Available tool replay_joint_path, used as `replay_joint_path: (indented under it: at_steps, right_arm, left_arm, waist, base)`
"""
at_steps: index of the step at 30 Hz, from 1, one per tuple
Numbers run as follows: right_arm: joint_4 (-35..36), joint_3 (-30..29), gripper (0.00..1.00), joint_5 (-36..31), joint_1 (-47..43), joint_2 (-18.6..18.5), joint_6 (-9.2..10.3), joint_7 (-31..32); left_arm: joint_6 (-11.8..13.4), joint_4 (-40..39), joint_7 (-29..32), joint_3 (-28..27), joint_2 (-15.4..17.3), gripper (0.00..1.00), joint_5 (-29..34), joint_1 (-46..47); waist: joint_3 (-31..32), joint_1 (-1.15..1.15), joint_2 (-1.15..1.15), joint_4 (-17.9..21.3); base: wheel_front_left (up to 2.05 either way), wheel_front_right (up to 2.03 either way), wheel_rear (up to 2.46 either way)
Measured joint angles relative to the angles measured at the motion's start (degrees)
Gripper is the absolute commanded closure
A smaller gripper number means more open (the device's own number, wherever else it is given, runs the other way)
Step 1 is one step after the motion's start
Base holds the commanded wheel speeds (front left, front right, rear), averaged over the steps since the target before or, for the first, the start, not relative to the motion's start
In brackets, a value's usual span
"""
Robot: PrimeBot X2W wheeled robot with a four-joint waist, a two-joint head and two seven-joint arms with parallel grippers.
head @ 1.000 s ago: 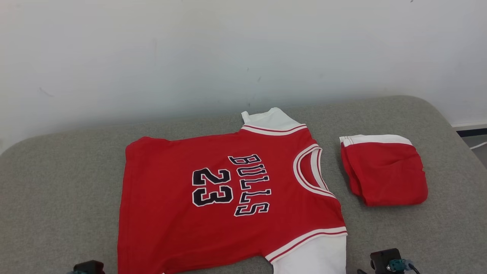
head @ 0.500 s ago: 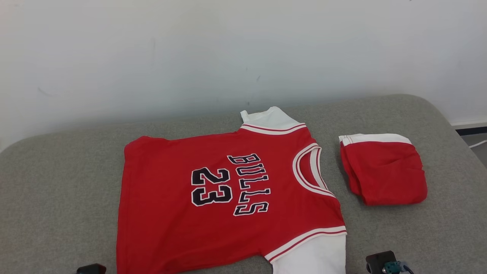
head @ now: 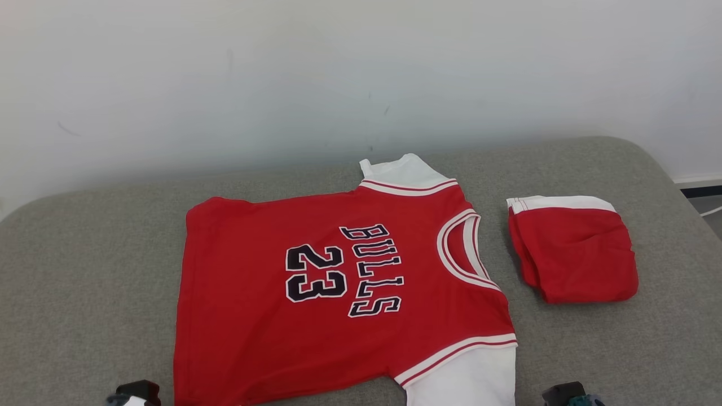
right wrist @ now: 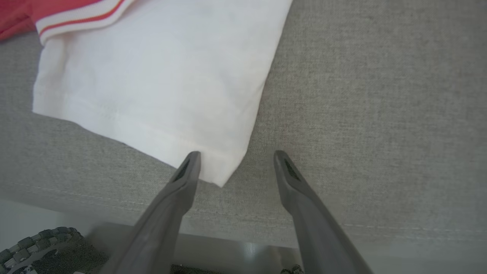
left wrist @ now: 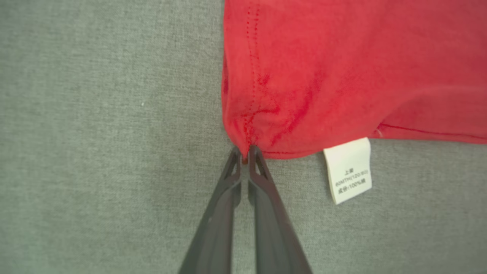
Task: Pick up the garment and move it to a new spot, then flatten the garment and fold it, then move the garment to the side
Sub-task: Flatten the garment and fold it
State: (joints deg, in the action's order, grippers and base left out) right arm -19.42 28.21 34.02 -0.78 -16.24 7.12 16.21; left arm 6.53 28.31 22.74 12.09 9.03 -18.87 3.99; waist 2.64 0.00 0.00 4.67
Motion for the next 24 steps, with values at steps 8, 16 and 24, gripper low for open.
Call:
replay_joint_path:
  at_steps: [8,16,24]
  right_arm:
    - [-2.32,-0.57,0.73,0.26,0.27,1.71,0.0,1.97]
    - [-2.66,-1.4,1.0,0.26,0.3,2.37,0.0,2.45]
    - [0.89,-4.14,1.0,2.45,0.45,2.81,0.0,0.9]
  left_arm:
    - [-0.01,0.45,-0.1,0.15,-0.02,1.0,0.02,0.34]
    - [-0.05,0.7,-1.21,0.15,-0.07,1.0,0.11,1.23]
    - [-0.01,-0.36,-4.49,-1.82,-0.35,1.0,-0.53,1.26]
  waist:
    - [-0.52,0.0,0.0,-0.13]
    - [-0.73,0.0,0.0,-0.47]
    - [-0.28,0.0,0.01,-0.46]
  base:
    - [0.0,0.0,0.0]
    - [0.0,0.0,0.0]
    - [0.0,0.0,0.0]
